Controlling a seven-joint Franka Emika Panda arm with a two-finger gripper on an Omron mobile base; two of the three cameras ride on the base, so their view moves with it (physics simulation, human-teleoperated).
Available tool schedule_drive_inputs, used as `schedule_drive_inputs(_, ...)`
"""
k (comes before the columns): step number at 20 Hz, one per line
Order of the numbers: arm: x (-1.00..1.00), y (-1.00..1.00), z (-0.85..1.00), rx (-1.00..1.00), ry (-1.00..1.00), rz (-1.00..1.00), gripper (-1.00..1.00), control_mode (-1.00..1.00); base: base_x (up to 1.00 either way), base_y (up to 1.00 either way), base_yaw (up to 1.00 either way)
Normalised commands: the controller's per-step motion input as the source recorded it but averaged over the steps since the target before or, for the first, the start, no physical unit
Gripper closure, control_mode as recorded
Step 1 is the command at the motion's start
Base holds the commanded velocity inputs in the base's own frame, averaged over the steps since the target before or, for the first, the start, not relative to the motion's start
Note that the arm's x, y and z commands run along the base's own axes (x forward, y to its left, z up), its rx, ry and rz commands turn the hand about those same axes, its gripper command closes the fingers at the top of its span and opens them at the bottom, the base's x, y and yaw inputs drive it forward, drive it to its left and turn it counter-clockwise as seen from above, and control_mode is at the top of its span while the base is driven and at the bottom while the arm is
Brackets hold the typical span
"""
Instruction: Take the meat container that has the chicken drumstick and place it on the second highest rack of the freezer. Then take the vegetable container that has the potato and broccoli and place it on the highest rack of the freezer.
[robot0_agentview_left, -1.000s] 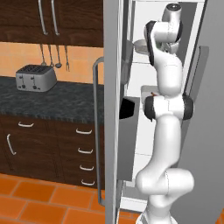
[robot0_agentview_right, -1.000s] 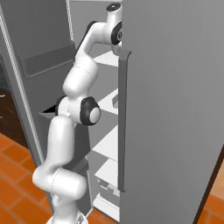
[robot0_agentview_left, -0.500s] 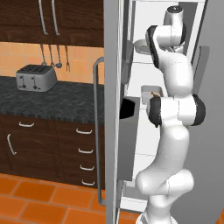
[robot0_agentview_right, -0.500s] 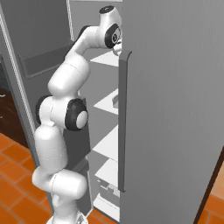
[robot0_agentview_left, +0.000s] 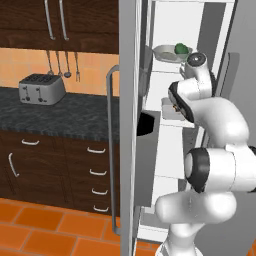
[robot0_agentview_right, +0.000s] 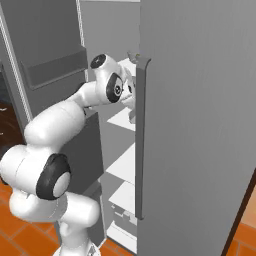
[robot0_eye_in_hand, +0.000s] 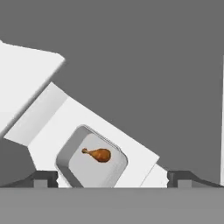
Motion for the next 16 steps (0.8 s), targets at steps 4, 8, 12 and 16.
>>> schedule_drive_inputs(4,-1.00,-0.10,-1.00,-0.04,-0.01,0.00,-1.00,-1.00,0.00,0.00,0.00)
schedule_drive_inputs(8,-1.00,-0.01,-1.00,-0.14,0.00,0.00,-1.00,-1.00,0.00,0.00,0.00)
schedule_drive_inputs(12,-1.00,0.00,-1.00,-0.16,0.00,0.00,-1.00,-1.00,0.00,0.00,0.00)
schedule_drive_inputs(16,-0.51,0.05,-0.20,0.00,-0.20,-0.02,-1.00,-1.00,0.00,0.00,0.00)
